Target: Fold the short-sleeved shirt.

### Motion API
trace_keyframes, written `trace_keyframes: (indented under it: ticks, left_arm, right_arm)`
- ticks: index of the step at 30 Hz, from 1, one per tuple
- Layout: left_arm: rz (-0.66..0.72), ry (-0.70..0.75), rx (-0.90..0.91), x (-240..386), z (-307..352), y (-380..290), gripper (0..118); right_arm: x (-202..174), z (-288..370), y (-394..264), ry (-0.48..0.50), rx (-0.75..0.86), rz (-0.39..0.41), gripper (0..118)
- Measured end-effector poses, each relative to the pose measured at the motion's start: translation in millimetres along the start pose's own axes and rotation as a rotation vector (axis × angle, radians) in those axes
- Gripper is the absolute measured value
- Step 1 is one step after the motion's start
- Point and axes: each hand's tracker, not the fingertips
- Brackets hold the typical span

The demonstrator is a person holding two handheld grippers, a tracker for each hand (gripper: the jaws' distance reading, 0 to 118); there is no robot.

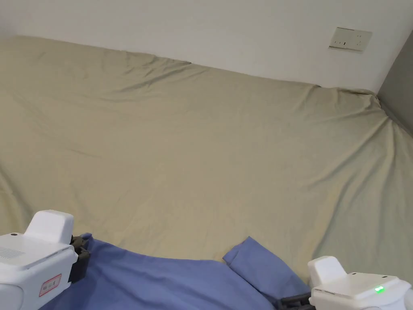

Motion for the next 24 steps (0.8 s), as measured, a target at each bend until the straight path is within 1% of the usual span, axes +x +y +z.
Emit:
trace_keyframes:
  ticks: [2, 3, 4, 5, 6, 7, 8, 9, 11, 12, 17, 20, 24]
  left_arm:
    - [-0.004, 0.003, -0.004, 2, 1, 0, 3]
    - [-0.008, 0.004, -0.006, 2, 1, 0, 3]
    - [-0.013, 0.005, -0.007, 2, 2, -1, 3]
    - [-0.017, 0.008, -0.009, 2, 1, -2, 3]
    - [-0.02, 0.01, -0.012, 2, 1, -1, 3]
    - [-0.022, 0.011, -0.015, 1, 1, -1, 3]
    - [-0.022, 0.011, -0.017, 1, 1, -1, 3]
    - [-0.02, 0.012, -0.018, 1, 2, -1, 3]
    - [-0.012, 0.011, -0.017, -1, 5, 0, 3]
    - [-0.011, 0.009, -0.013, -1, 8, 1, 3]
    - [-0.023, 0.031, 0.02, -2, 24, 10, 2]
    - [0.01, 0.037, 0.097, -7, 41, 24, 2]
    - [0.031, 0.011, 0.207, -15, 72, 65, 2]
  right_arm:
    - [-1, -8, 2, 0.001, -0.089, -0.014, 118]
    - [0, -9, 2, 0.01, -0.098, -0.037, 99]
    - [1, -7, 1, 0.02, -0.064, -0.063, 78]
    - [3, -3, -1, 0.067, 0.0, -0.103, 59]
    - [3, 0, -1, 0.069, 0.026, -0.118, 37]
    - [3, 3, -1, 0.049, 0.026, -0.115, 20]
    - [3, 3, 1, 0.055, 0.02, -0.109, 15]
    - [3, 4, 3, 0.062, 0.014, -0.104, 14]
    - [-2, 12, 5, 0.043, 0.028, -0.057, 14]
    - [-1, 19, 6, 0.048, 0.04, -0.059, 14]
    - [15, 65, 13, 0.072, 0.169, -0.141, 14]
    - [28, 102, 20, 0.096, 0.261, -0.198, 14]
    - [45, 157, 36, 0.1, 0.406, -0.264, 14]
